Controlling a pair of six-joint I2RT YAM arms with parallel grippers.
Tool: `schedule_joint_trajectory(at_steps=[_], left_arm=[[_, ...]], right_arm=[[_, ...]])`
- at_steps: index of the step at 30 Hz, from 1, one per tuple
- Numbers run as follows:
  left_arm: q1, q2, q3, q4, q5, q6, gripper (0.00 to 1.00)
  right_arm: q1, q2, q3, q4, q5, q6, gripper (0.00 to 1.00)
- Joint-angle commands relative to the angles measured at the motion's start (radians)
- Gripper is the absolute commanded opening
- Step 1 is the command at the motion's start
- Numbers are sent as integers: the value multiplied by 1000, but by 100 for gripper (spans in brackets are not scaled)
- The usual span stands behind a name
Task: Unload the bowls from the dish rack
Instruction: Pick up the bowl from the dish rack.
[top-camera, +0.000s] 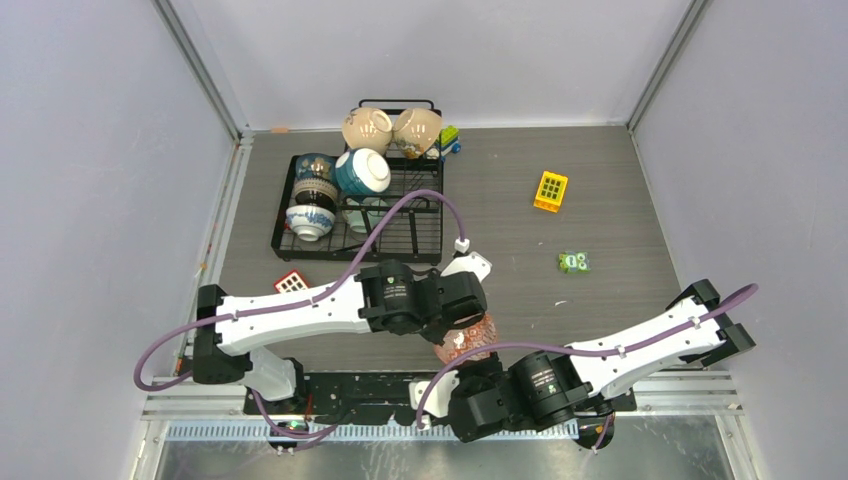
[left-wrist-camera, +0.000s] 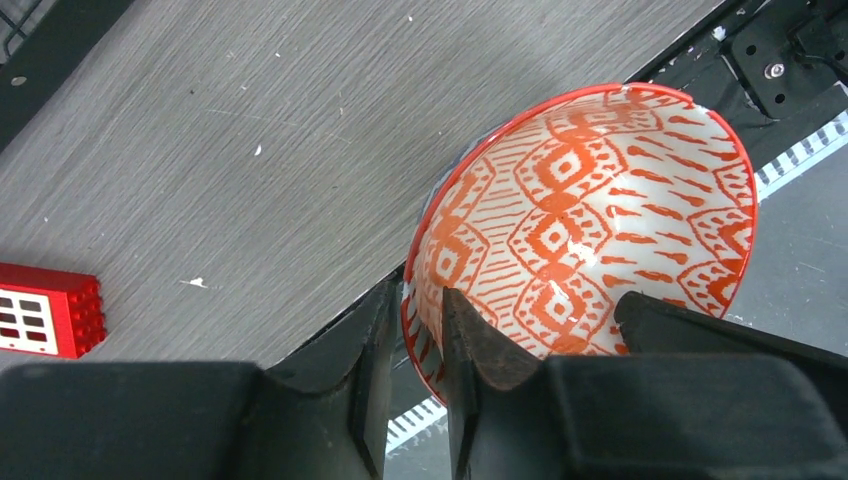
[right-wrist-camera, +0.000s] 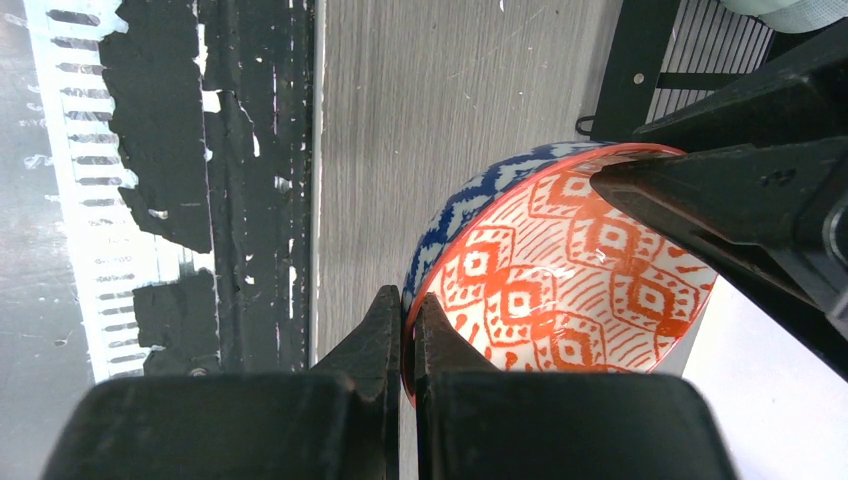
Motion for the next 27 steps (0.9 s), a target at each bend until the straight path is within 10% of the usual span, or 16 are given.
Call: schedule_joint_trajectory(at_steps=[1,12,21,27], left_arm=[[-3,4,2,15,-1,-20,22],[-4,5,2,16,5,-41,0],[-5,-26,-39,43,-28,-71,0],[-4,-82,-84,46,-105,-125,0]], right_arm=[[15,7,60,16,27,-4,1],[32,38,70,8,45,18,4],[39,57,127,21,33,71,87],[45,12,196,98,30,114,100]])
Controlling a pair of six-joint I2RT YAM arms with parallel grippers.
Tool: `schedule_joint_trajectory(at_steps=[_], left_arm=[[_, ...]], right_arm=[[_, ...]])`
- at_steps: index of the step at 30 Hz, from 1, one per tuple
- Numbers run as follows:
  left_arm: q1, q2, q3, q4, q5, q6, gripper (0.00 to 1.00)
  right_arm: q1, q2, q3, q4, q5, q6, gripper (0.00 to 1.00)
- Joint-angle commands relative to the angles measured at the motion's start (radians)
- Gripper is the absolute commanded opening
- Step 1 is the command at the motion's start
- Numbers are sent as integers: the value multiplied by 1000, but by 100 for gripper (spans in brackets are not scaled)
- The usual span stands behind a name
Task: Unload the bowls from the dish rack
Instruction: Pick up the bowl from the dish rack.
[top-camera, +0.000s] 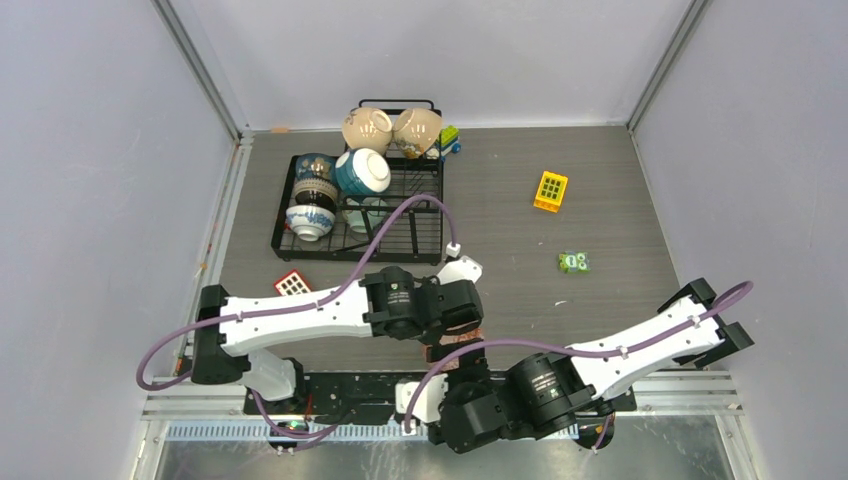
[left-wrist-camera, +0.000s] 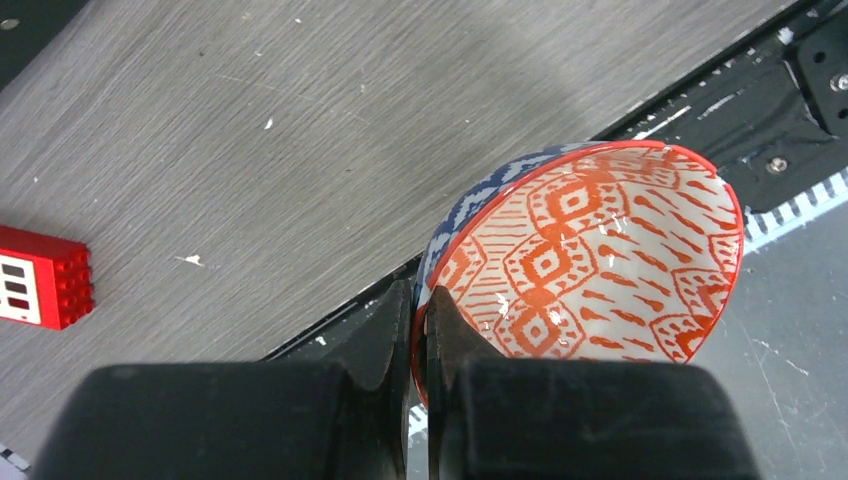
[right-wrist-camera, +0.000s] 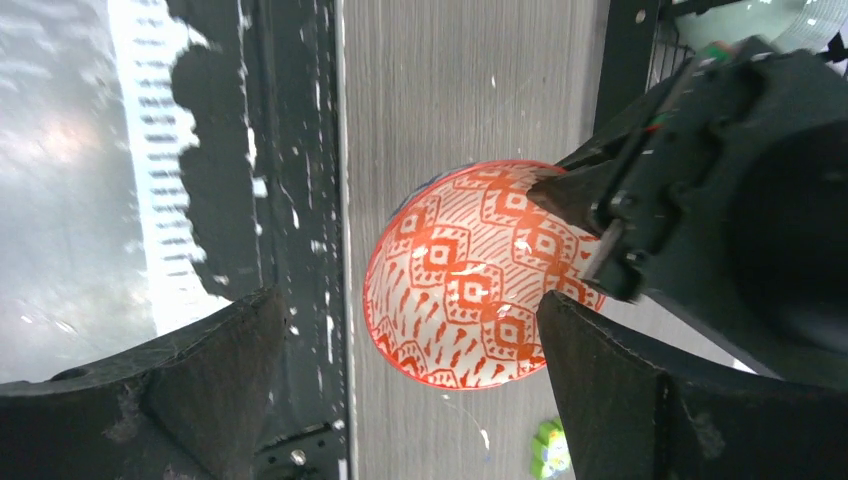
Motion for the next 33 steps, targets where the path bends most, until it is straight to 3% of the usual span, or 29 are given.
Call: schedule_joint_trajectory(at_steps=[1,10,19,27,32,33], left_arm=[[-2,-100,-29,30,-107,-67,0],[49,-321,-212,30,-263,-264,0],[53,-462,-321,-4,-346,-431,0],[53,-497,-379,40,-340,-634,0],[53,-480,-382,46,-322,-748,0],[53,-481,-386,52,-318,-765,0]], right_arm=[[8,-61,76,118,25,57,100],[-83,-118,106,376,184,193,100],[-431,-285,-1,485,95,496,100],[-644,-322,-76,316,12,814,100],[-682,-373,-207,365,-107,898,89],[-683,-374,-223,386,-137,900,83]])
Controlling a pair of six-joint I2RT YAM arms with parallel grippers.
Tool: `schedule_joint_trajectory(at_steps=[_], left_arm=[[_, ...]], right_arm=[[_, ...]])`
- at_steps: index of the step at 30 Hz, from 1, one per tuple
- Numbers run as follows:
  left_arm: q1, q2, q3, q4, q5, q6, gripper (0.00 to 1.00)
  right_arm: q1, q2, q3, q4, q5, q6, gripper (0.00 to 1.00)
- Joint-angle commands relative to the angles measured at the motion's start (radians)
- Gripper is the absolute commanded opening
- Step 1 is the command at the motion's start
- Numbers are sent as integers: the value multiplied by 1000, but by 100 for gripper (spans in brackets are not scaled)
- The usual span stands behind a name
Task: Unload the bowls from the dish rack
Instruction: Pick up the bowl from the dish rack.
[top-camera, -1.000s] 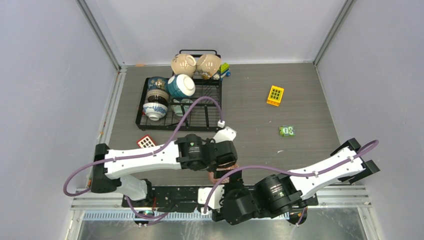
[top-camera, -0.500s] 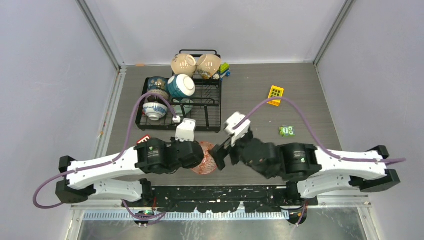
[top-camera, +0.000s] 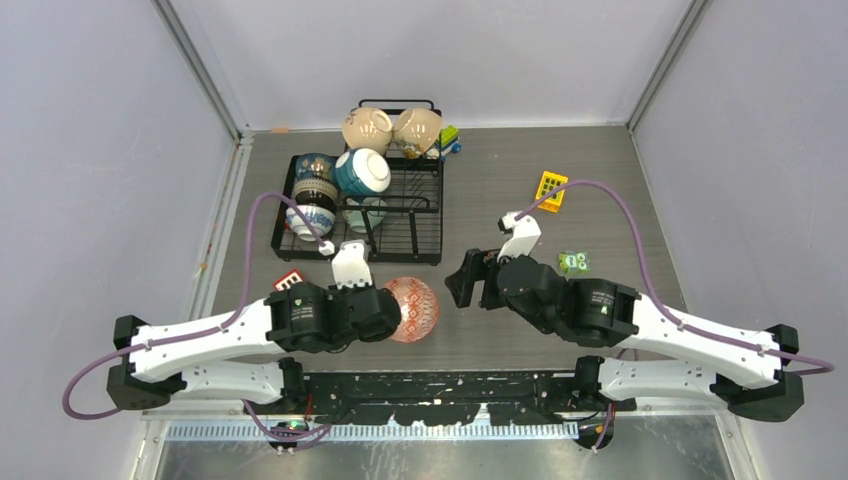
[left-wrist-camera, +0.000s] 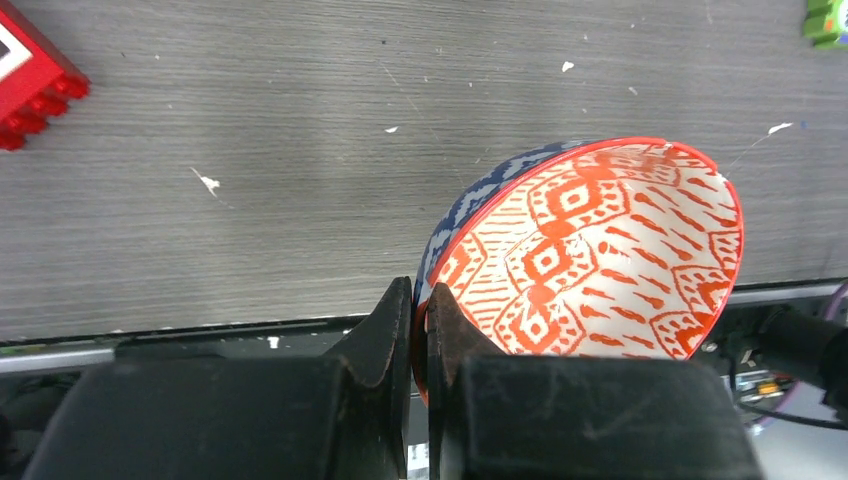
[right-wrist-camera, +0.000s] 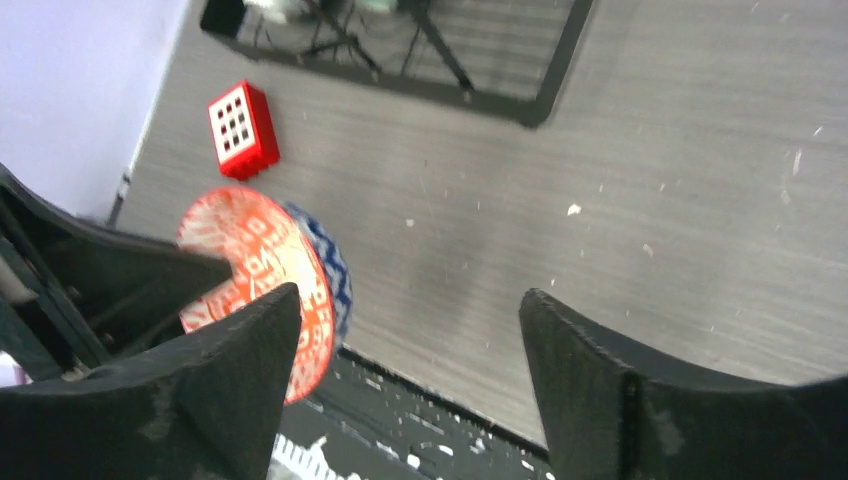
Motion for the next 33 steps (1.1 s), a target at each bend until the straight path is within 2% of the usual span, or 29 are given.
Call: schedule_joint_trajectory(at_steps=[1,4,8,16,33], left_arm=[[1,-5,-7,68,-27,-171,0],[0,-9,-31,95,-23,-209,0],[1,6,-21,78,-20,-239,0],[0,33,-3,66,-17,-245,0],[0,25,-1,48,-13,-260,0]], right_arm=[[-6,-31,-69,59,-139,121,78],[-5,-6,-81,107,-205,127,69],[-5,40,-57,115,-206,120,66],[-17,184,28,33,-202,89,52],[-20,242,27,6,-194,76,39]])
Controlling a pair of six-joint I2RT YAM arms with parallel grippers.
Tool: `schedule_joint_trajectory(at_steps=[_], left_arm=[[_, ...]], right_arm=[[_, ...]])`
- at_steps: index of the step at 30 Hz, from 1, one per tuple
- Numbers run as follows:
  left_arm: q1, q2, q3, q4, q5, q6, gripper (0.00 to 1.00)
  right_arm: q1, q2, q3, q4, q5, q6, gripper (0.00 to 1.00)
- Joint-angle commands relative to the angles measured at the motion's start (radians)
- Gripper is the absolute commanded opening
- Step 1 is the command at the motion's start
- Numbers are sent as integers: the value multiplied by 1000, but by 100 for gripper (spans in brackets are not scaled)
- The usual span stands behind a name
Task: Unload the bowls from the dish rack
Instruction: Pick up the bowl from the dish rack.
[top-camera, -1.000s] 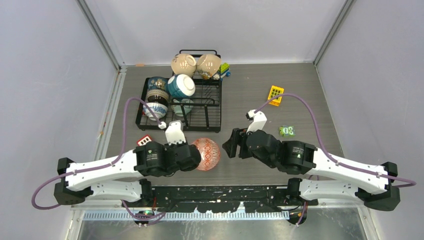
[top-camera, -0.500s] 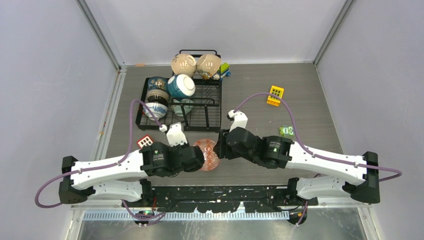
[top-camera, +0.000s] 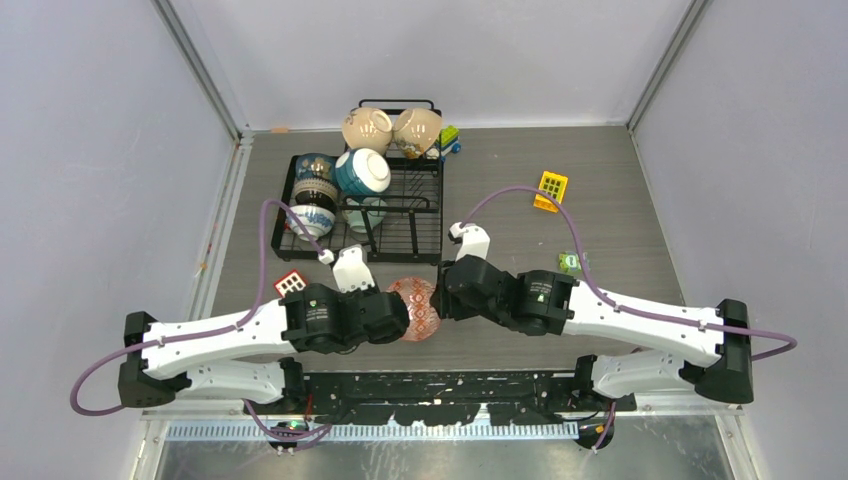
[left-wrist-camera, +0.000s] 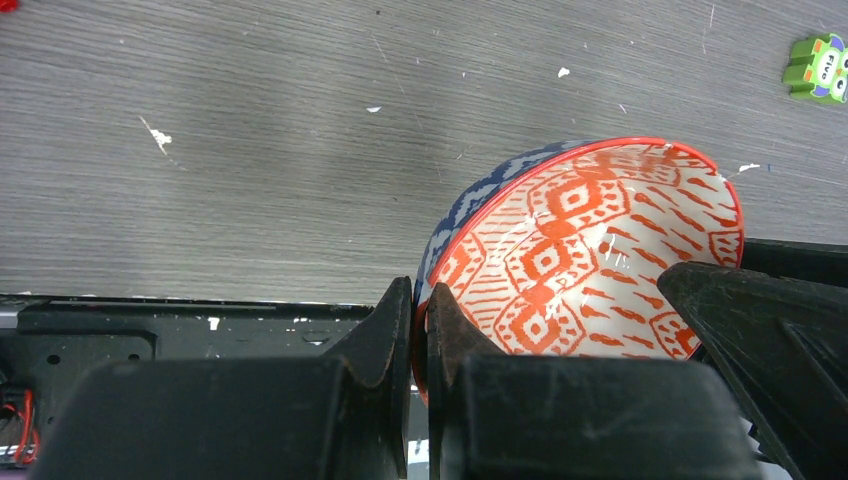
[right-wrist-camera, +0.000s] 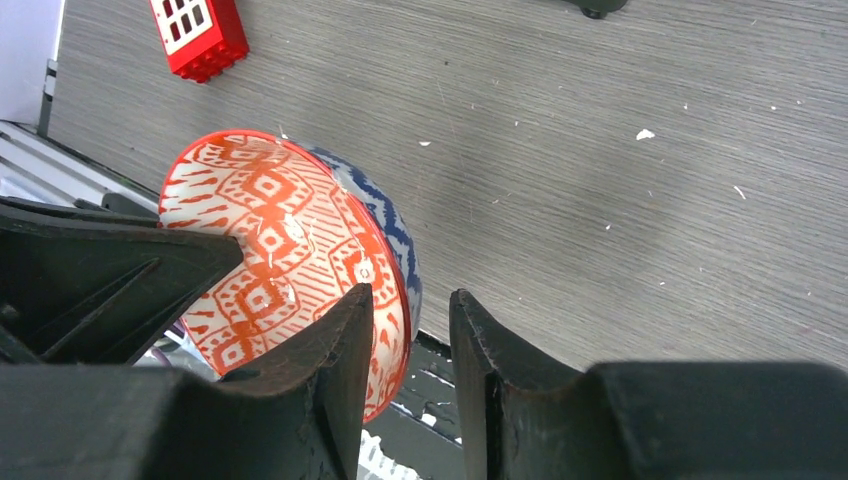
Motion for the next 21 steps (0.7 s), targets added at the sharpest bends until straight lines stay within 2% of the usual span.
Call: schedule_joint_trajectory(at_steps=[1,12,17,18,19,21], left_arm=[[1,-20,32,20,-35,-40,0],[0,-21,25,35,-24,-37,0],[1,-21,21,45,-22,-32,0],[1,-20,20,45,-19,-31,0],[0,-20,20,44,-18,-31,1],[0,-22,17,46,-16,-31,9]], right_arm=[[-5,6,29,0,14,-7,38],[-5,36,41,-6,9,-13,26],[-4,49,52,-14,12,-25,11],[-4,57,63,-25,16,-29,2],[-5,59,66,-29,18,-31,1],[-4,62,72,-37,22,-30,1]])
